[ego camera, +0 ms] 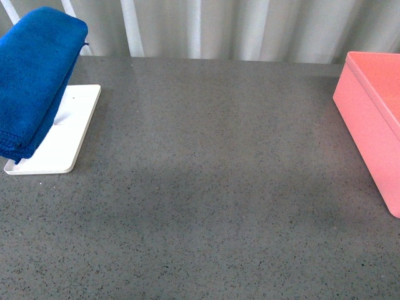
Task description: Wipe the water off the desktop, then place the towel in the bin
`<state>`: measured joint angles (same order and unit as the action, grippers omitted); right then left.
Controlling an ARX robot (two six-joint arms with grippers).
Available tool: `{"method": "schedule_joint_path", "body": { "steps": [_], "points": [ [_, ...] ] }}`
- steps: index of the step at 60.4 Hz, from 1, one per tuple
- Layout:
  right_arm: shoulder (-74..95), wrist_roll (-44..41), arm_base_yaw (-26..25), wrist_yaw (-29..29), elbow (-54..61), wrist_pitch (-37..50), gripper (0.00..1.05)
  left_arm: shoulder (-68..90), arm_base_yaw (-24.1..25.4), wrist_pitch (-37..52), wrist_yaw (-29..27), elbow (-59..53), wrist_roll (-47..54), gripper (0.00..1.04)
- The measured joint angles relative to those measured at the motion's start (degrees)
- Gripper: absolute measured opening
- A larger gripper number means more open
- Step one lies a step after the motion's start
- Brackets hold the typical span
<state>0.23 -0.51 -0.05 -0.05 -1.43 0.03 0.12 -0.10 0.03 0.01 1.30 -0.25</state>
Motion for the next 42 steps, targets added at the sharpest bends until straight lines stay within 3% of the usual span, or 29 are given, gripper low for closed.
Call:
{"method": "schedule_joint_path", "body": {
  "steps": [42],
  "points": [
    [0.0, 0.0, 0.0, 0.0, 0.0, 0.0, 0.98, 0.0, 0.0, 0.0, 0.0, 0.0, 0.0, 0.98]
  ]
}}
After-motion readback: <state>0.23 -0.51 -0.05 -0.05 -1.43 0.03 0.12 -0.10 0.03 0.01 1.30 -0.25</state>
